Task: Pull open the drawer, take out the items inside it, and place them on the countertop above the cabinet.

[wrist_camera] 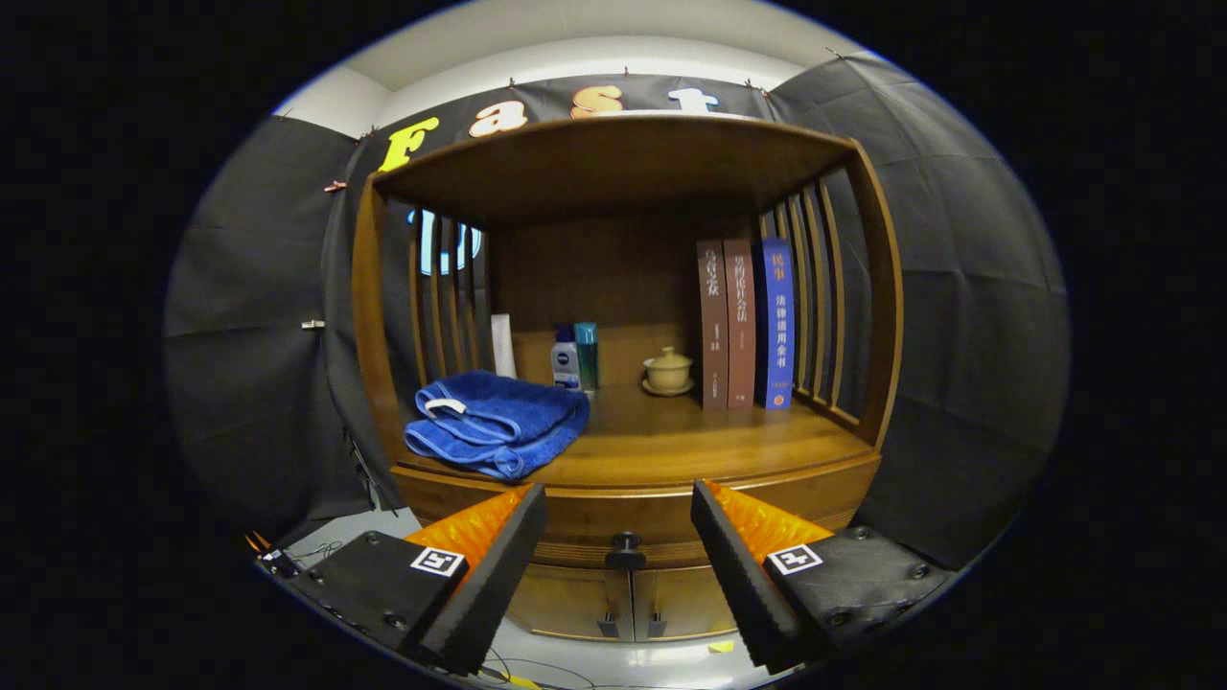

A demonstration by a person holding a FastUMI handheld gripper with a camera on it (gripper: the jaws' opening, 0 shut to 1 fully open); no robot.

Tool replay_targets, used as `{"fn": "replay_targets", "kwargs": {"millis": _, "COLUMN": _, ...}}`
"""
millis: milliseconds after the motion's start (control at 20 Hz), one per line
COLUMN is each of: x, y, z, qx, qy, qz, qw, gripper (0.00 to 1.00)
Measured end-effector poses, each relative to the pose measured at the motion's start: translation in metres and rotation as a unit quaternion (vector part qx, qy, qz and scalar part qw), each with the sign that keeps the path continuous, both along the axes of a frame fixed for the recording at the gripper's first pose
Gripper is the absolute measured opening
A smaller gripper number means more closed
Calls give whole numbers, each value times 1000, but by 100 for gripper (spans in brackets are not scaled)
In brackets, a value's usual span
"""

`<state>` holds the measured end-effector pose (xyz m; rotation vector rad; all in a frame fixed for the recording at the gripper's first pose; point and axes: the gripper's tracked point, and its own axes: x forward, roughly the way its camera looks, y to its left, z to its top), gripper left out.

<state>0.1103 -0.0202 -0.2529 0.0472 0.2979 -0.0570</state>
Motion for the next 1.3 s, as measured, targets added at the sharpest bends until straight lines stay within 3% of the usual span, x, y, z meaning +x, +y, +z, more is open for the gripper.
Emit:
{"fn": "replay_targets", "kwargs": {"millis": 350, "x": 82, "y": 6, "z": -89, "qx": 10, "qy": 56, "qz": -3, "qw": 998, "gripper": 98}}
{"fn": "replay_targets", "kwargs": {"millis": 550, "x": 94, "y": 6, "z": -129, "qx": 18, "qy": 68, "qz": -13, "qw": 997, "gripper": 98}}
{"fn": "replay_targets", "kwargs": {"millis": 650, "x": 93, "y": 5, "z": -144, "qx": 14, "qy": 90, "qz": -16, "qw": 996, "gripper": 85}}
{"fn": "replay_targets", "kwargs": {"millis": 700, "x": 95, "y": 4, "z": -151, "qx": 16, "qy": 100, "qz": -16, "qw": 995, "gripper": 71}}
{"fn": "replay_targets", "kwargs": {"millis": 950, "x": 96, "y": 5, "z": -160, "qx": 9, "qy": 110, "qz": -15, "qw": 994, "gripper": 41}}
{"fn": "replay_targets", "kwargs": {"millis": 1100, "x": 94, "y": 6, "z": -158, "qx": -10, "qy": 112, "qz": -11, "qw": 994, "gripper": 32}}
{"fn": "replay_targets", "kwargs": {"millis": 1300, "x": 93, "y": 6, "z": -157, "qx": 0, "qy": 114, "qz": -18, "qw": 993, "gripper": 32}}
